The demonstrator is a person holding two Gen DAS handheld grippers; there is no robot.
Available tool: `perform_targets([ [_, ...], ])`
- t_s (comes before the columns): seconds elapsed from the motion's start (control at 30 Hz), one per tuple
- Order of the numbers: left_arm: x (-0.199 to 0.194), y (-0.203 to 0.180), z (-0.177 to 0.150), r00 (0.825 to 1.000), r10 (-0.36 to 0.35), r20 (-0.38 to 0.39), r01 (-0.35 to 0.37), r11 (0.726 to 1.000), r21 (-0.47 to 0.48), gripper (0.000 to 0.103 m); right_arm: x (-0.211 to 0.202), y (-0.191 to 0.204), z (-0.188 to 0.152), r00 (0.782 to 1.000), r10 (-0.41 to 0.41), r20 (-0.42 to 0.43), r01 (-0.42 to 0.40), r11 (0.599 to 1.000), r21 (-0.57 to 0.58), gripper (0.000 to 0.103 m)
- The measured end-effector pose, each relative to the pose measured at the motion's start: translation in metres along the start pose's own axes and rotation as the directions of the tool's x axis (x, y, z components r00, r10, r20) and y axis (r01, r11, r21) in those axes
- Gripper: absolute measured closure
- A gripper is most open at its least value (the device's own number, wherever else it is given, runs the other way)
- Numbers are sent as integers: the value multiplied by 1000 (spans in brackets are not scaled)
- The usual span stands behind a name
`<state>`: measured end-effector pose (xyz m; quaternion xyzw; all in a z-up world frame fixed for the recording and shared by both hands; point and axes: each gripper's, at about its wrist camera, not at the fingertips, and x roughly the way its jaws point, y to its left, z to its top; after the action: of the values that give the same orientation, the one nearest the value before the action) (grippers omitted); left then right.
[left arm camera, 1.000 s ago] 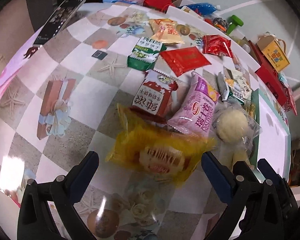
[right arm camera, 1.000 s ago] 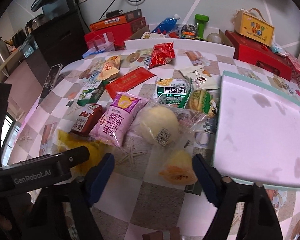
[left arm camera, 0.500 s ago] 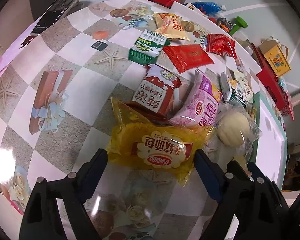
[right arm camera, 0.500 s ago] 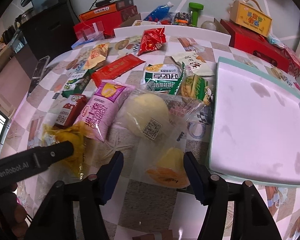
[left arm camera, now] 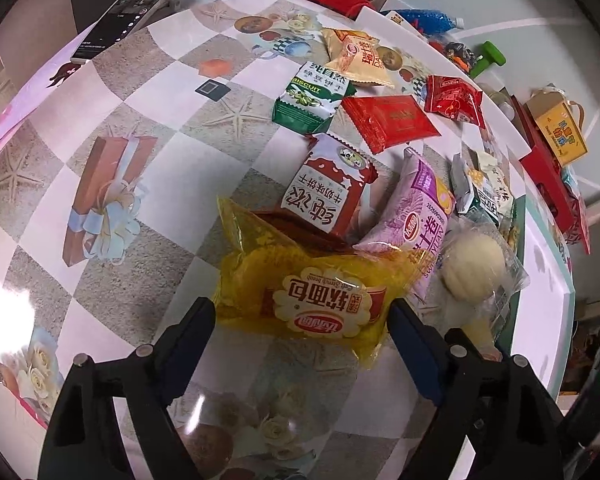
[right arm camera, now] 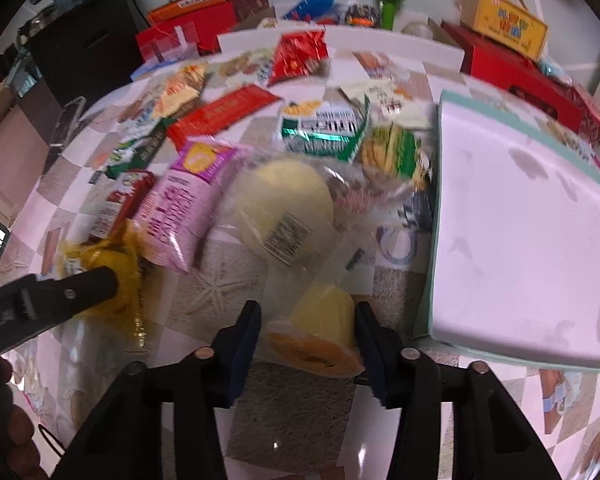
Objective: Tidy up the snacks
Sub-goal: 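Grasp the small yellow cake with the right tool while the left tool grasps the yellow bread bag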
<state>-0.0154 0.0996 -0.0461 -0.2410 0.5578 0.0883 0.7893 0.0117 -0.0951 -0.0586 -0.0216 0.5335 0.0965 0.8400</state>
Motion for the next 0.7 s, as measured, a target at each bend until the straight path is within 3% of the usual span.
perform_targets([
  [0.13,0,-2,1,1000,2,4,-2,1000,2,15,1,-1,-1,1000,-3,-2,3,1000,2,55],
  [0.23,-2,-3,1,1000,-9,15,9,1000,11,25,0,-1,-1,1000,-3,-1,3,1000,3,56],
  [0.7,-18,-1,2,997,-44,62,43,999,11,40,-29,-7,-1,997,-1,71,-2,1000,30,56],
])
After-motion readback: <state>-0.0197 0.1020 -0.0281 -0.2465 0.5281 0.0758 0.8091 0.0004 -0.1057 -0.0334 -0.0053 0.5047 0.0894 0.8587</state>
